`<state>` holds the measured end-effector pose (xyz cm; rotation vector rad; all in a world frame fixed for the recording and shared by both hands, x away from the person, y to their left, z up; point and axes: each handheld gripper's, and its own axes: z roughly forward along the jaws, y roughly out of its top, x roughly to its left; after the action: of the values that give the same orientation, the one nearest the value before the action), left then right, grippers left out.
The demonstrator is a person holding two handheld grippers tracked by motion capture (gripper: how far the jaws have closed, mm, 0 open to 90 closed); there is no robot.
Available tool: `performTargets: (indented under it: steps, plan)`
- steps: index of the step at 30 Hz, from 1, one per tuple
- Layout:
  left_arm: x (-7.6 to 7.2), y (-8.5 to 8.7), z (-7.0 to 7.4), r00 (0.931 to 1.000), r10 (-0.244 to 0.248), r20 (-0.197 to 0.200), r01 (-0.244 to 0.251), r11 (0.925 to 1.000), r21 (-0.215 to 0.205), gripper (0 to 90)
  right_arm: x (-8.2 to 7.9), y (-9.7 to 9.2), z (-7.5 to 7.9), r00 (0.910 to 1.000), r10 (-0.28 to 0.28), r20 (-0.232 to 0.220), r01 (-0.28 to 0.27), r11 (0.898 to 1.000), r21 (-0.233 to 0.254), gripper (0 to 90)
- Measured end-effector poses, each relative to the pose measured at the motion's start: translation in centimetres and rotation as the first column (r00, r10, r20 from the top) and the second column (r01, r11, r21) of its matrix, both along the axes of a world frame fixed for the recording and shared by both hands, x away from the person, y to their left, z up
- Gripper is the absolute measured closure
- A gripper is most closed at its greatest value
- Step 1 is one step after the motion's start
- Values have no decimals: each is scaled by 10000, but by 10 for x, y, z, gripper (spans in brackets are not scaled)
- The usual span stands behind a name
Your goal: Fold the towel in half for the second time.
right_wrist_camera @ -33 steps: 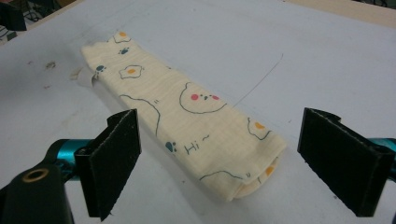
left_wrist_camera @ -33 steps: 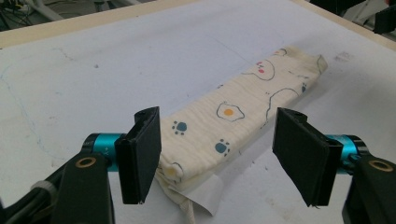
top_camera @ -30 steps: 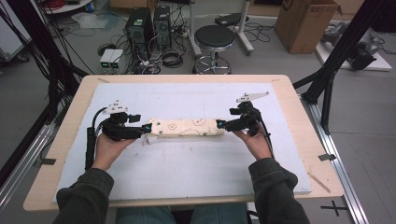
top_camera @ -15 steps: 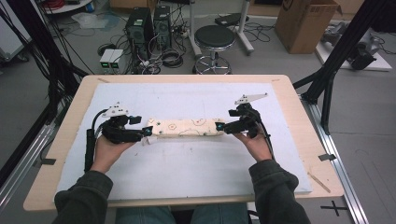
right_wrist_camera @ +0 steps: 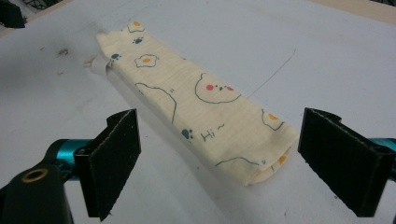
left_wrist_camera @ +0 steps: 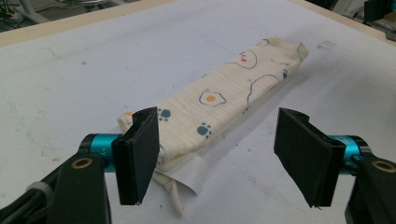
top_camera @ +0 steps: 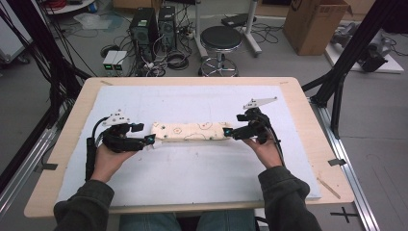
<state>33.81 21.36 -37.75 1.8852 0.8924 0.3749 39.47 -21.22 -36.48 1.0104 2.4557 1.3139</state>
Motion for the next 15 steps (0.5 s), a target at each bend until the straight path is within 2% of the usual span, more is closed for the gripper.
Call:
performTargets:
  steps: [4,6,15]
  plan:
    - [-4,1,0,10000,-16,51,16,10000,61,309,-4,-5,-2,9997,-133,201,128,9996,253,124]
    - [-6,2,1,9999,-38,122,37,9999,95,307,-6,-9,-5,9997,-214,84,212,9994,258,123]
    - [-15,3,-2,9998,-60,181,57,9999,116,299,-14,-18,-14,9994,-325,151,321,9992,225,123]
